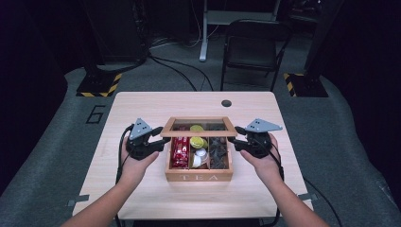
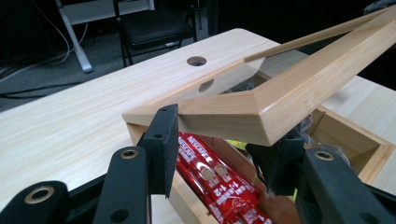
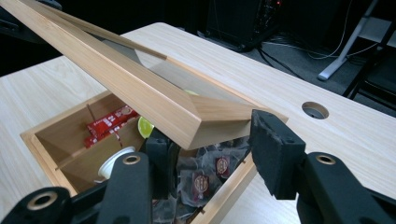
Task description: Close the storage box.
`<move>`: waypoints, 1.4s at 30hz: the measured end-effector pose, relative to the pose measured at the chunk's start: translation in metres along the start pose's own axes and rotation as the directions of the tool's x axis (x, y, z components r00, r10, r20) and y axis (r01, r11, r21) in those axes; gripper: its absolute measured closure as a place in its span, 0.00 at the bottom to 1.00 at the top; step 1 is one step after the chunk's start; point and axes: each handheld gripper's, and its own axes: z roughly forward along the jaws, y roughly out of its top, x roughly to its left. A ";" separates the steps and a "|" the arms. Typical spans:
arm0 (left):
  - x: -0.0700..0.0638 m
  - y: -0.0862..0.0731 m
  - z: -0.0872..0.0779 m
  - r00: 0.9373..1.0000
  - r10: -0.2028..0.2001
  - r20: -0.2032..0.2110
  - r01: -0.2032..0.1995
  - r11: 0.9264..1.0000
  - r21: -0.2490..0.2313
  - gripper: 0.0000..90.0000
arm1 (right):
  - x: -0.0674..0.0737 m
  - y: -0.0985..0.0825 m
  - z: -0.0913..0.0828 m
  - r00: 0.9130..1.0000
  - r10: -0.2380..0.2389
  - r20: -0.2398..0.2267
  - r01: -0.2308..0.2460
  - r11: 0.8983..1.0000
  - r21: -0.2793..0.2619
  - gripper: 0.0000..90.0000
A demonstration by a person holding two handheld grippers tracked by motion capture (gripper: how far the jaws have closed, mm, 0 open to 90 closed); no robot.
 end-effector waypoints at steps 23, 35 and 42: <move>-0.012 -0.034 0.000 0.999 0.033 0.018 -0.034 0.998 0.048 0.57 | 0.012 -0.036 0.000 1.000 0.004 -0.020 -0.003 0.999 0.044 0.58; -0.015 -0.048 0.001 0.999 0.032 0.042 -0.035 0.997 0.072 0.56 | 0.017 -0.051 0.001 0.999 0.007 -0.031 -0.005 0.998 0.067 0.58; -0.016 -0.060 0.003 0.998 0.020 0.058 -0.025 0.996 0.089 0.51 | 0.022 -0.060 0.003 0.999 0.009 -0.042 -0.005 0.996 0.092 0.57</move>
